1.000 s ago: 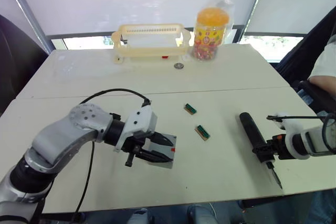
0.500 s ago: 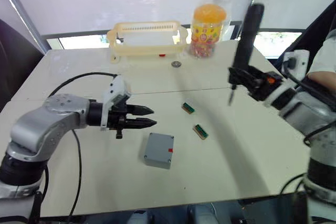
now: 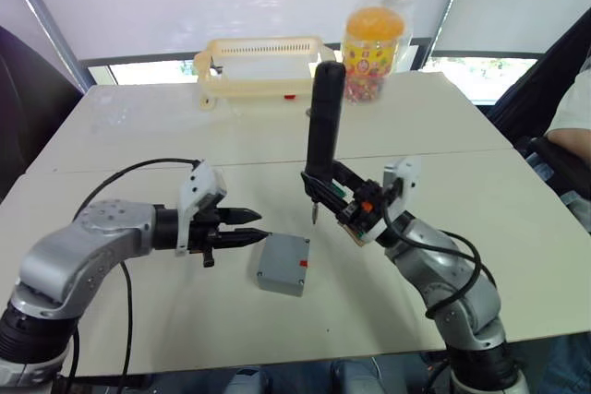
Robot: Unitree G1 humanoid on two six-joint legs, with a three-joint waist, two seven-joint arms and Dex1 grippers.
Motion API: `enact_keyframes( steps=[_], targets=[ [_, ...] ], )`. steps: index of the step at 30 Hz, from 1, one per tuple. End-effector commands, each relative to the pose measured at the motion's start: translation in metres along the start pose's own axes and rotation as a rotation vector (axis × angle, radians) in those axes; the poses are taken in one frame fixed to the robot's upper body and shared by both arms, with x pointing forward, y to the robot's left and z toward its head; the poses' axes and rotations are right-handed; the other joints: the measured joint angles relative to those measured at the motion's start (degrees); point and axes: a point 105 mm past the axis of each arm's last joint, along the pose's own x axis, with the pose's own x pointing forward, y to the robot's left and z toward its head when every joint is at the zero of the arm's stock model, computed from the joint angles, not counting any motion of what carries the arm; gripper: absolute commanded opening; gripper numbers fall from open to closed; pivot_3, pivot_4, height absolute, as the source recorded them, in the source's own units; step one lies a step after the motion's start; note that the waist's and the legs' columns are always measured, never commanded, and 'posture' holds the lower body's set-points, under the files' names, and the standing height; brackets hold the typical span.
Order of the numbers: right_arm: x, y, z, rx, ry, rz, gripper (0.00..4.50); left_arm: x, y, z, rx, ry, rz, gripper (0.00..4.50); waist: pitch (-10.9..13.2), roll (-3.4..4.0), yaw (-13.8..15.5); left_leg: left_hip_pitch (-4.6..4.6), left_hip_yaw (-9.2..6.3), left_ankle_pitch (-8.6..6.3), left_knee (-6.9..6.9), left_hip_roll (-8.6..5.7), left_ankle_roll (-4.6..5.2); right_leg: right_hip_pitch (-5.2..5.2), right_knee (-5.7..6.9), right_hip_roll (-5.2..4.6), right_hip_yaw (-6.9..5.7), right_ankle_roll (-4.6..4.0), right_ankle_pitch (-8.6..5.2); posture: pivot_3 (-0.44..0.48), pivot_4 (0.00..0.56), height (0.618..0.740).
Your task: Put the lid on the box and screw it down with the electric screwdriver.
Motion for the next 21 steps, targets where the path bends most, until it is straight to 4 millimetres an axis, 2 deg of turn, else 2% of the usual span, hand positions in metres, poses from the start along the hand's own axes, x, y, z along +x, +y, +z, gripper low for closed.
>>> enact_keyframes(
  steps=[1, 14, 21],
  targets=[
    [0.001, 0.011, 0.024, -0.055, -0.107, 0.025, 1.77, 0.003, -0.006, 0.005, 0.063, -0.011, -0.005, 1.83, 0.0, 0.0, -0.03, 0.0, 0.0, 0.0, 0.0, 0.0, 0.0, 0.0, 0.0, 0.02, 0.0, 0.0, 0.0, 0.0, 0.15, 0.74],
    [0.005, 0.017, 0.026, -0.039, -0.098, 0.022, 1.77, 0.025, -0.009, -0.018, 0.098, 0.026, -0.045, 1.83, 0.0, 0.01, -0.02, 0.0, 0.0, 0.0, -0.02, 0.0, -0.01, -0.01, 0.0, 0.04, 0.0, -0.02, 0.0, 0.0, 0.15, 0.74],
    [0.004, 0.025, 0.032, -0.012, -0.098, 0.031, 1.77, 0.032, -0.014, -0.042, 0.089, 0.103, -0.092, 1.83, -0.02, 0.01, -0.07, 0.0, -0.01, 0.0, -0.02, 0.02, -0.01, -0.02, 0.0, 0.05, 0.0, -0.02, 0.0, 0.0, 0.15, 0.74]
  ],
)
